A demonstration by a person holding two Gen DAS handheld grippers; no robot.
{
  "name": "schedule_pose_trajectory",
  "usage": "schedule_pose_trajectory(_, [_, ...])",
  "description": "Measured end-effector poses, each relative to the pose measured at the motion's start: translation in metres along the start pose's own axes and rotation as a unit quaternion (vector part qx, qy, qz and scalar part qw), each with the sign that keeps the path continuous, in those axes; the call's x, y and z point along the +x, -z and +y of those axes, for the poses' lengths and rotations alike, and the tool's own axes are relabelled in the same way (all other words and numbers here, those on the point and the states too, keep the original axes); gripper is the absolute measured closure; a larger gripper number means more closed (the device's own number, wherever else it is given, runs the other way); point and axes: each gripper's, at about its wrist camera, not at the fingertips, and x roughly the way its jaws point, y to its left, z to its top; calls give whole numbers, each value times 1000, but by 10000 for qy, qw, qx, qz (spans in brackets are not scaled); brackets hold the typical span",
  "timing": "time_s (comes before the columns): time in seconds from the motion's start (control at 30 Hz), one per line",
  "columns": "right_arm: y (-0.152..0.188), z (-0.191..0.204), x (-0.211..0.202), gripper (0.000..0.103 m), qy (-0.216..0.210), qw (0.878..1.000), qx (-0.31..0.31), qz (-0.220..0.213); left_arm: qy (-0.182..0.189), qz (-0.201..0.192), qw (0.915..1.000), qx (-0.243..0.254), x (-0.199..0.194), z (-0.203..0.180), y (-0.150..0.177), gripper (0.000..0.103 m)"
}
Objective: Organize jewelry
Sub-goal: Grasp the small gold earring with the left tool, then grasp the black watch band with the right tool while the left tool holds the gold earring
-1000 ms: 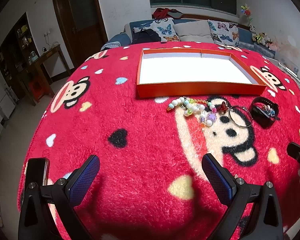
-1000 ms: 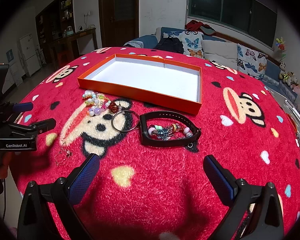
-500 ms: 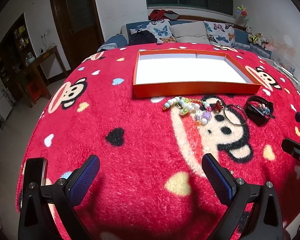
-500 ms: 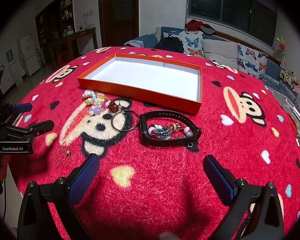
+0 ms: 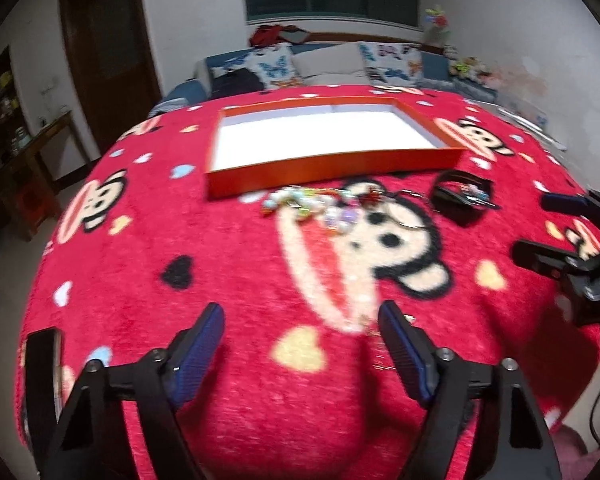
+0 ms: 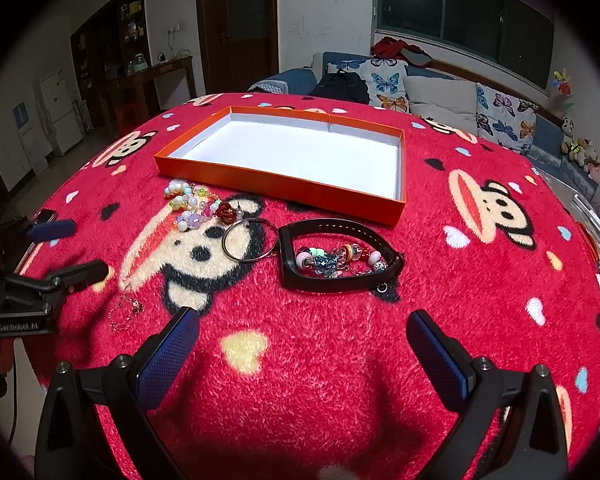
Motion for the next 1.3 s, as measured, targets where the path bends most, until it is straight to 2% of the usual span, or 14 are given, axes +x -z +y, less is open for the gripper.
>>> schedule_pose_trajectory(0.3, [2,-3,3,0,-45,9999,82,59,1024,40,9945,206,5,-29,10,66])
schedule_pose_trajectory(0.43, [5,-6,4,0,-65,9999,91,68,1187,-20,9923,355,5,-37,10,78])
schedule_pose_trajectory(0.6, [5,-8,7,0,-90,9998,126,96,1236,14,9914,427,9,-39,11,84])
schedule_pose_trajectory(0.9, [7,-10,11,0,-141,9997,171,124,1218,69,9909,562,17,-39,12,85])
schedule_pose_trajectory(1.3, [8,-14,13,0,-174,9995,218,132,981,-107,9915,851,21,-48,14,92])
